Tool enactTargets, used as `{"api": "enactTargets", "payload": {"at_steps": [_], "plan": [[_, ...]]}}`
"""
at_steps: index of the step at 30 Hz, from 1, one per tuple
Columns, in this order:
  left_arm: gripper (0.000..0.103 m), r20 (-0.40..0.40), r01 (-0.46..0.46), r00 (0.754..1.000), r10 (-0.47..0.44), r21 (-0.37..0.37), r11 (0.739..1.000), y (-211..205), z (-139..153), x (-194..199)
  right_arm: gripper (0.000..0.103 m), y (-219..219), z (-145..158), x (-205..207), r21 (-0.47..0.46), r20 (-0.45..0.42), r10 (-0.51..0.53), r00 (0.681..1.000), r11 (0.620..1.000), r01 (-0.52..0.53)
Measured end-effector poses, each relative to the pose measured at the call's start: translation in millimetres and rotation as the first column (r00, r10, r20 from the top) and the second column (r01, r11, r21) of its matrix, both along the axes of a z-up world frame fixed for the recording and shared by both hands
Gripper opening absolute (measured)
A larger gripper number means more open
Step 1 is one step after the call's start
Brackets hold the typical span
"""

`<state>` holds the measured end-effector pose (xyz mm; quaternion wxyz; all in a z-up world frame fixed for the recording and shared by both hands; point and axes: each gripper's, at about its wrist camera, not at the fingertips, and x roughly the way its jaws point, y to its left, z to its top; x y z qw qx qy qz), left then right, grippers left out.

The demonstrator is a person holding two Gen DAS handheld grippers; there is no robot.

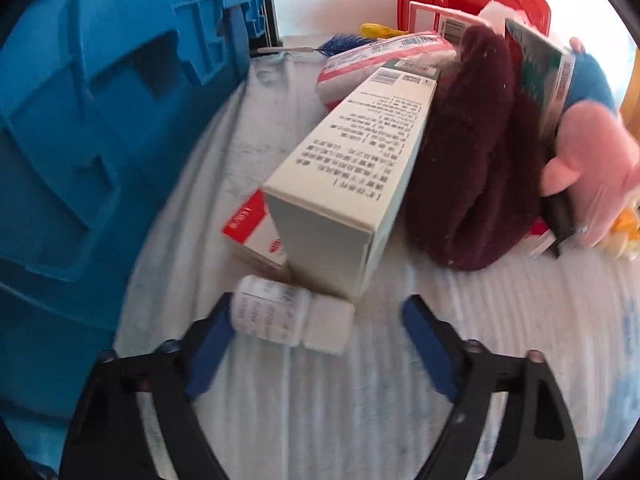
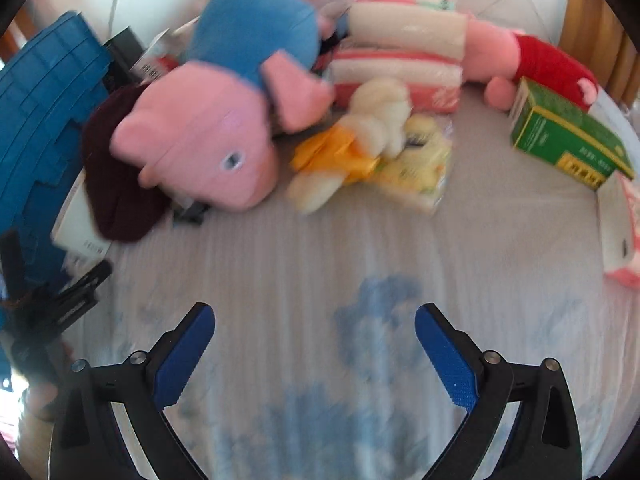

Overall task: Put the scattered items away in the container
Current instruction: 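Grasp the small white bottle with the left tool while the right tool grasps the white teddy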

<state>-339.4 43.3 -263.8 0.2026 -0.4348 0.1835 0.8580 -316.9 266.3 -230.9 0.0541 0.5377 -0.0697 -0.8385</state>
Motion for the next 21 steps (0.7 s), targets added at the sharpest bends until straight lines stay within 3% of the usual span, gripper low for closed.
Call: {"api": "enactTargets", "payload": {"at_steps": [2,6,14,16,17,18,19,21], "plan": [[0.067,0.007,0.008,1.000,-0.008,0.022,1.000,1,0,1,0.098,10,1,-11,0.017,-0.021,-0.027,0.999,0.999,0.027],[0.055,0.005,0.022,1.000,-0.022,0.024,0.999,5,-1,7,0.080,25,-3,-37,0.012,-0.031,-0.062,0.998,0.998,0.063],[0.055,0.025,0.012,1.000,-0.013,0.045,0.999,-2,-3,6,0.078,15,6,-63,-0.030,-0.083,-0.042,0.996,0.999,0.040],[0.059,0.033,0.023,0.999,-0.025,0.053,0.998,-4,-3,7,0.075,8,-1,-72,-0.017,-0.070,-0.026,0.997,1.000,0.025],[0.064,0.038,0.028,0.999,-0.030,0.057,0.998,-3,-4,6,0.069,5,-7,-77,-0.010,-0.055,-0.026,0.998,1.000,0.025],[0.066,0.043,0.031,0.998,-0.034,0.061,0.998,-1,-4,6,0.057,3,-14,-81,-0.009,-0.041,-0.026,0.999,1.000,0.026],[0.066,0.044,0.031,0.998,-0.034,0.062,0.998,0,-4,6,0.053,0,-18,-82,0.008,-0.047,-0.024,0.999,1.000,0.025],[0.066,0.042,0.028,0.999,-0.031,0.063,0.998,-2,-4,6,0.035,-7,-17,-82,0.047,-0.072,0.002,0.997,0.999,0.002]]}}
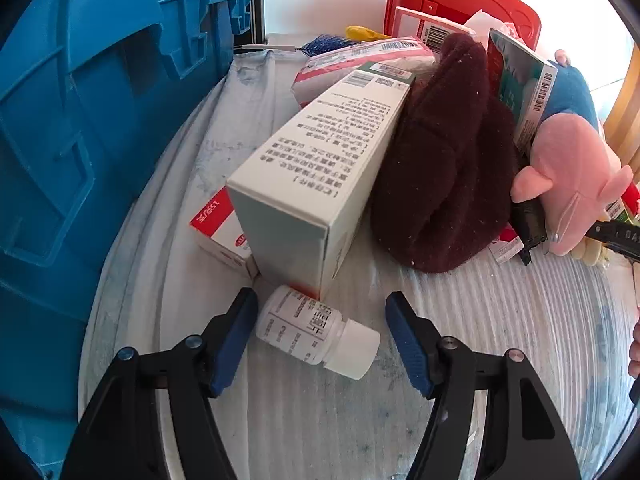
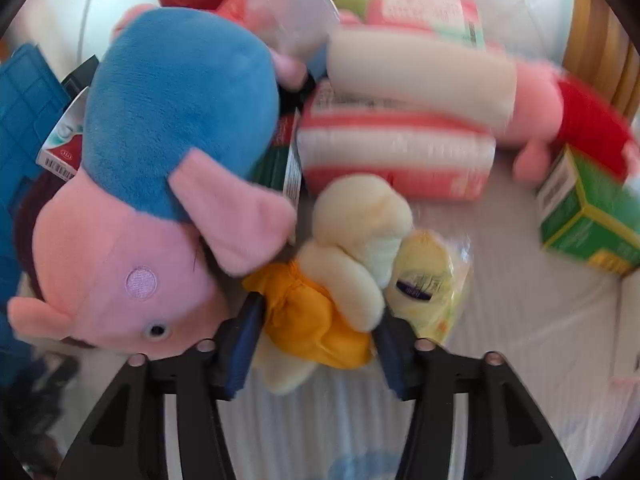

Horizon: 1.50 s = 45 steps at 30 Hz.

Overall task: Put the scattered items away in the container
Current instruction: 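Grasp the small white bottle with the left tool while the right tool grasps the white teddy, then carry the bottle and white teddy into the blue crate and release both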

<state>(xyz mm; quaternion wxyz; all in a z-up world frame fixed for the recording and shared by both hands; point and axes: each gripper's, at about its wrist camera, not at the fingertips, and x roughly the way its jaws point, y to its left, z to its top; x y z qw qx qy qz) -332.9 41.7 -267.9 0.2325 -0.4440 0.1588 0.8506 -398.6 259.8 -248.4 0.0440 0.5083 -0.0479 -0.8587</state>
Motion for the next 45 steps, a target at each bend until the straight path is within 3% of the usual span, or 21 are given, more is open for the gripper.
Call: {"api": "enactTargets", "payload": {"at_steps": [1,3,9,15,22,24,28,35,38,45], "plan": [[0.066,-0.002,0.001,1.000,-0.001,-0.006,1.000,0,0,1,0.034,-2,1,2,0.005,-0.003,0.011,1.000,1.000,-0.011],[0.055,-0.008,0.002,1.000,-0.002,-0.025,1.000,1,0,3,0.026,-5,4,7,0.006,-0.006,0.033,0.999,0.999,-0.033],[0.055,0.045,0.020,0.999,-0.020,0.006,1.000,-9,2,26,0.023,-2,15,45,-0.031,-0.001,0.078,0.997,0.996,-0.078],[0.055,0.042,0.065,0.997,-0.066,0.027,0.998,-9,12,56,0.023,-1,15,83,-0.072,0.026,0.099,0.995,0.993,-0.097],[0.055,-0.015,0.129,0.992,-0.129,0.066,0.989,18,55,95,0.023,-4,44,113,-0.063,-0.027,0.129,0.991,0.989,-0.131],[0.055,-0.049,0.148,0.988,-0.144,0.070,0.987,30,67,84,0.023,-16,59,119,-0.054,-0.060,0.141,0.988,0.988,-0.144],[0.055,-0.138,0.167,0.978,-0.154,0.088,0.982,33,109,112,0.023,-14,92,140,-0.054,-0.142,0.178,0.974,0.981,-0.187],[0.055,-0.319,0.151,0.942,-0.106,0.119,0.981,25,192,142,0.023,-42,172,154,-0.042,-0.304,0.292,0.907,0.947,-0.319],[0.055,-0.379,0.130,0.923,-0.069,0.139,0.982,12,224,148,0.023,-60,206,161,-0.027,-0.377,0.345,0.859,0.923,-0.383],[0.055,-0.518,0.069,0.855,0.041,0.192,0.979,-38,298,155,0.023,-113,272,174,0.006,-0.508,0.435,0.744,0.865,-0.502]]}}
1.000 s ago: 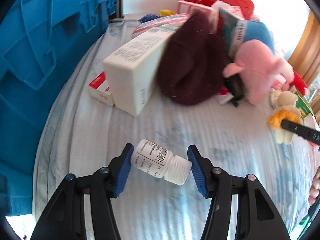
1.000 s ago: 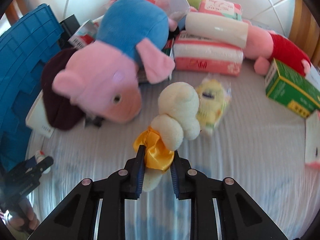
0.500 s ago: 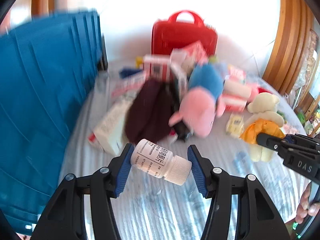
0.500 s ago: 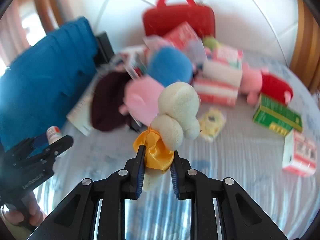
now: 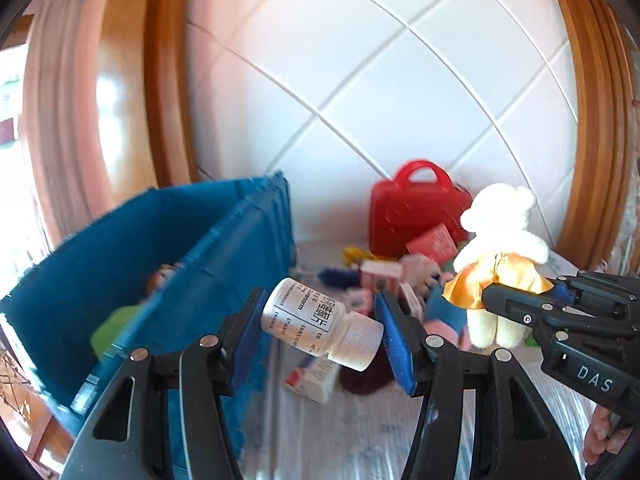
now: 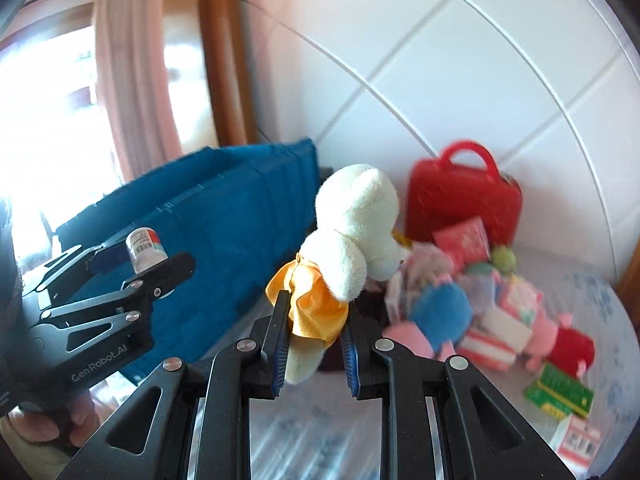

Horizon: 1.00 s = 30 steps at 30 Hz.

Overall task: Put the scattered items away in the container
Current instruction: 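Carry the bottle and white teddy into the blue crate and release both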

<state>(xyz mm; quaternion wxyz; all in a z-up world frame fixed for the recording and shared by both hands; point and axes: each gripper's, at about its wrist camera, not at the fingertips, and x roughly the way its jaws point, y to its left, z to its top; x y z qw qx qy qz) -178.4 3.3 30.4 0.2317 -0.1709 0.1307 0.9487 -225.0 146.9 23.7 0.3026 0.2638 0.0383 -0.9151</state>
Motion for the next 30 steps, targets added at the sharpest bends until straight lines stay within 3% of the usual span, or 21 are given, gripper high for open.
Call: {"api": "enactTargets", "payload": {"at_steps": [7,13,17,22,25,30], "plan": [[0.055,-0.092,-0.106,0.990,0.106,-0.001,0.994,-85,48,-27,0.023,-82,41,7,-0.026,-0.058,0.100,0.993,0.995,-0.101],[0.055,-0.072,-0.184,0.981,0.181,-0.038,0.982,-185,83,-94,0.023,-188,66,12,-0.019,-0.074,0.144,0.987,0.989,-0.146],[0.055,0.026,-0.199,0.979,0.204,-0.118,0.973,-233,95,-167,0.023,-273,73,1,0.001,-0.021,0.155,0.988,0.988,-0.155],[0.055,0.174,-0.151,0.966,0.193,-0.231,0.961,-251,76,-247,0.023,-353,62,-23,0.030,0.111,0.129,0.985,0.991,-0.133],[0.055,0.270,-0.106,0.946,0.181,-0.269,0.957,-255,58,-278,0.023,-383,42,-35,0.082,0.195,0.105,0.975,0.989,-0.123],[0.055,0.380,-0.038,0.913,0.147,-0.280,0.959,-255,37,-299,0.023,-405,-5,-55,0.221,0.307,0.035,0.951,0.969,-0.107]]}}
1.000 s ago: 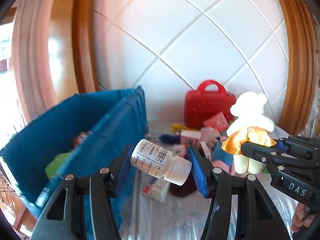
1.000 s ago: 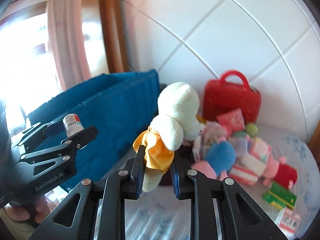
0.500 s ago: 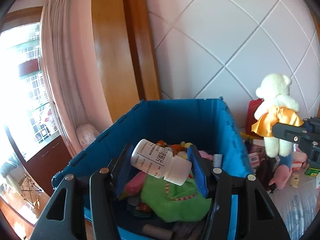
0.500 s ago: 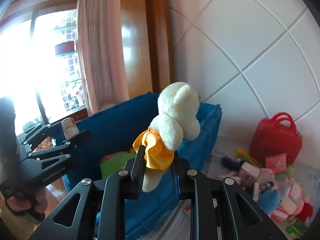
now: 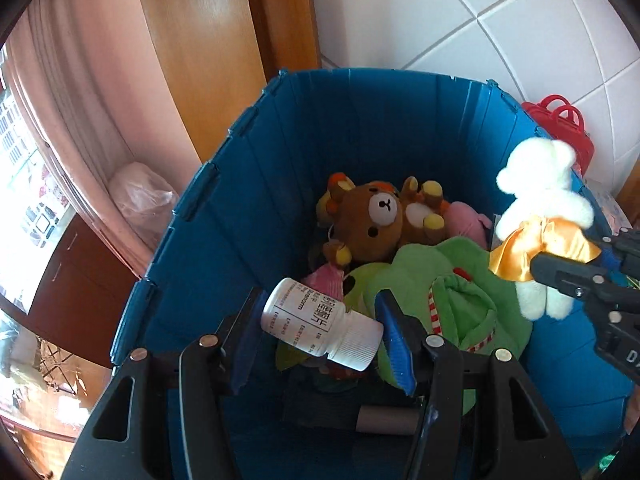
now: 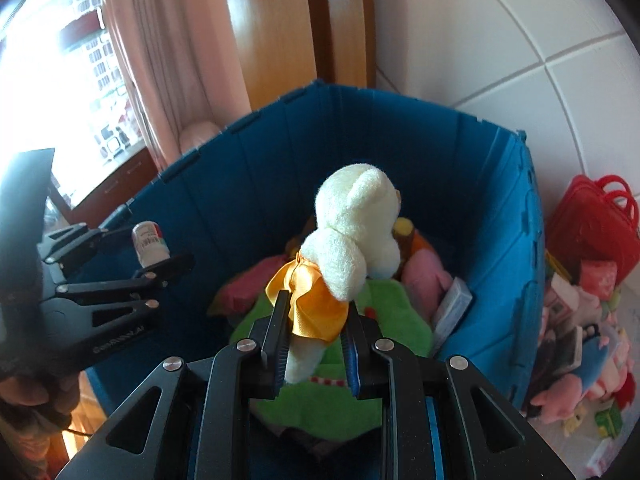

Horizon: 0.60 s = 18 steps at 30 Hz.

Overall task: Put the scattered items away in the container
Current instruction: 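Carry the bottle and white teddy into the blue crate and release both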

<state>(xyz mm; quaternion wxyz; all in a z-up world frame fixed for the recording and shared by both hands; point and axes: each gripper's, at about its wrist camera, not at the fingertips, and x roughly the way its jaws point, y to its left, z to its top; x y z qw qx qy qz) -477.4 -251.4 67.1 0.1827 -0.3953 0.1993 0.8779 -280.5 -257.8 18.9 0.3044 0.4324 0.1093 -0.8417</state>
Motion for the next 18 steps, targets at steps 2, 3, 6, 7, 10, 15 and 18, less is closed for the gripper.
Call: {"api": "enactTargets", "payload": {"at_steps": [2,3,6,7,10,15,18], "plan": [[0.055,0.017,0.018,1.000,-0.017,-0.008,1.000,1,-7,-2,0.023,0,-14,-6,0.051,0.022,-0.017,1.000,0.999,0.016],[0.055,0.024,0.024,0.999,-0.023,-0.010,1.000,3,-9,-2,0.023,1,-20,-8,0.071,0.036,-0.025,0.999,0.997,0.022],[0.055,0.040,0.038,0.998,-0.038,-0.015,0.999,7,-14,-2,0.023,0,-22,-8,0.099,0.028,-0.030,0.999,0.995,0.027],[0.055,0.048,0.039,0.998,-0.038,-0.019,0.999,7,-14,-3,0.023,-1,-22,-7,0.112,0.021,-0.028,0.999,0.993,0.025],[0.060,0.066,0.036,0.997,-0.034,-0.030,0.999,9,-20,-7,0.023,-5,-22,-2,0.125,0.019,-0.023,1.000,0.992,0.020],[0.077,0.056,0.045,0.998,-0.043,-0.027,0.999,6,-15,-1,0.024,-7,-20,-3,0.116,0.024,-0.031,0.999,0.993,0.028],[0.077,0.052,0.049,0.998,-0.047,-0.024,0.999,3,-14,2,0.039,-7,-16,-2,0.107,0.024,-0.036,0.999,0.994,0.033]]}}
